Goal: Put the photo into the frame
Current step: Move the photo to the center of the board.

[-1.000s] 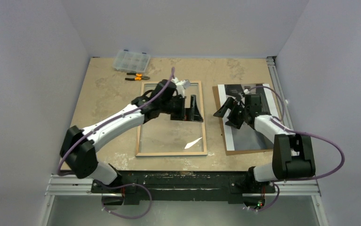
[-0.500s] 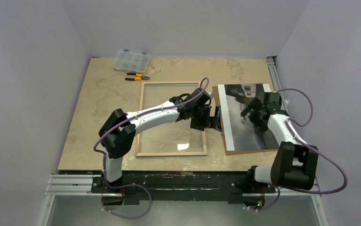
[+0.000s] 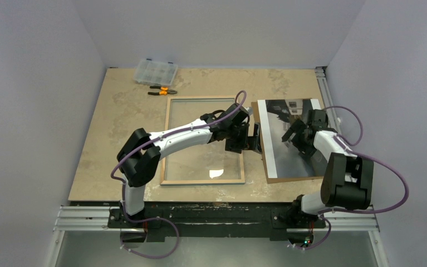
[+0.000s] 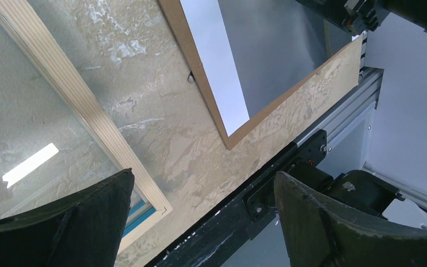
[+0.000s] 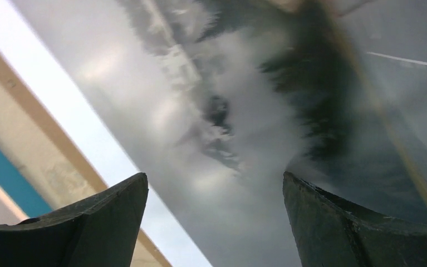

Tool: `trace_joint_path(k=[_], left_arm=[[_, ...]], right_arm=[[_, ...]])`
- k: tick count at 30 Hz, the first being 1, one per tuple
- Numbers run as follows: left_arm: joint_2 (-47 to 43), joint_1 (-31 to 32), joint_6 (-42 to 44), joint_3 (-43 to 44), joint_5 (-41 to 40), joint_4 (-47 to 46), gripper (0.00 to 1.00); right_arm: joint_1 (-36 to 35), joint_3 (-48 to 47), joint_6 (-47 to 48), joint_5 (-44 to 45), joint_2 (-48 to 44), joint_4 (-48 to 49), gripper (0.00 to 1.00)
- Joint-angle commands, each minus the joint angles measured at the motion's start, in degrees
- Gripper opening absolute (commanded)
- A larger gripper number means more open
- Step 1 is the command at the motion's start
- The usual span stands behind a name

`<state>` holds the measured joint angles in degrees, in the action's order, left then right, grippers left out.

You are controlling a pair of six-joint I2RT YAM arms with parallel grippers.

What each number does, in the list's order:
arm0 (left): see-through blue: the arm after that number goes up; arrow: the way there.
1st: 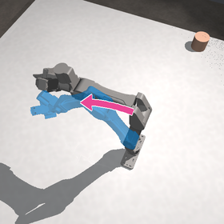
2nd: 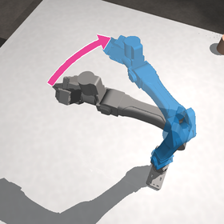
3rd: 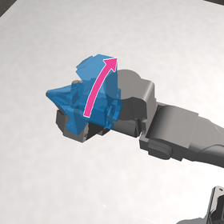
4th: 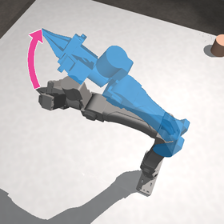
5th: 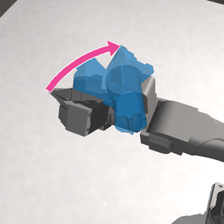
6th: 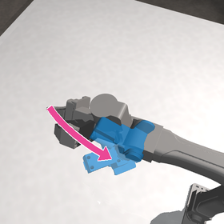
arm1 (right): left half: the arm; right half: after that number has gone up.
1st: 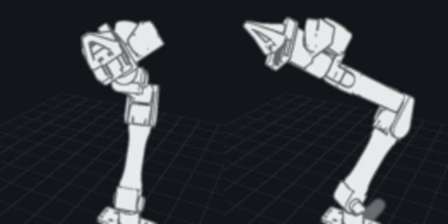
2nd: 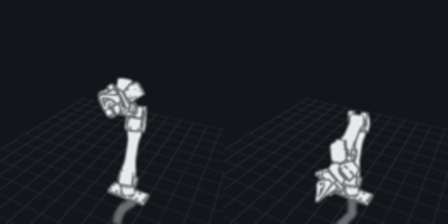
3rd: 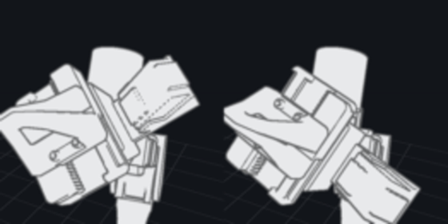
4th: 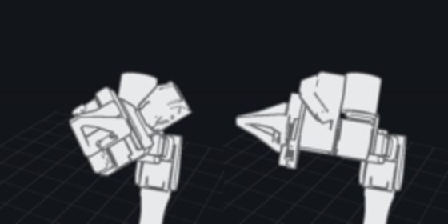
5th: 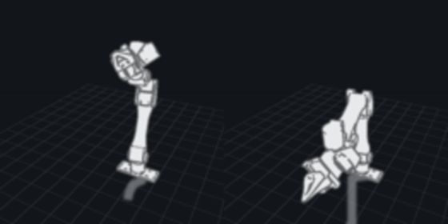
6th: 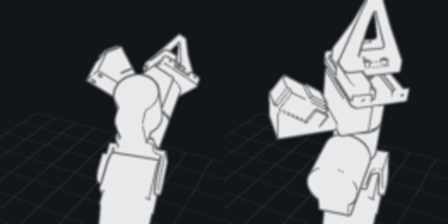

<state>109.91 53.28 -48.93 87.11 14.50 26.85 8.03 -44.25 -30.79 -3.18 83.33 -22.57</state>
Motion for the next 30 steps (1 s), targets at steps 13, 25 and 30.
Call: trace_joint_path(k=[13,25,30], left_arm=[[-3.67,-0.1,0.76,0.56,-0.71,-2.68,0.9],[-2.64,0.07,-0.69,-0.02,2.2,-5.33,0.8],[-2.26,0.16,-1.64,-0.8,3.48,-7.24,0.76]], right_arm=[[-17.03,8.64,-8.55,-17.26,11.65,8.17,0.88],[-18.37,-0.95,-7.1,-18.98,3.17,2.71,0.89],[-14.1,-3.83,-5.82,-17.5,-0.76,-0.33,0.9]])
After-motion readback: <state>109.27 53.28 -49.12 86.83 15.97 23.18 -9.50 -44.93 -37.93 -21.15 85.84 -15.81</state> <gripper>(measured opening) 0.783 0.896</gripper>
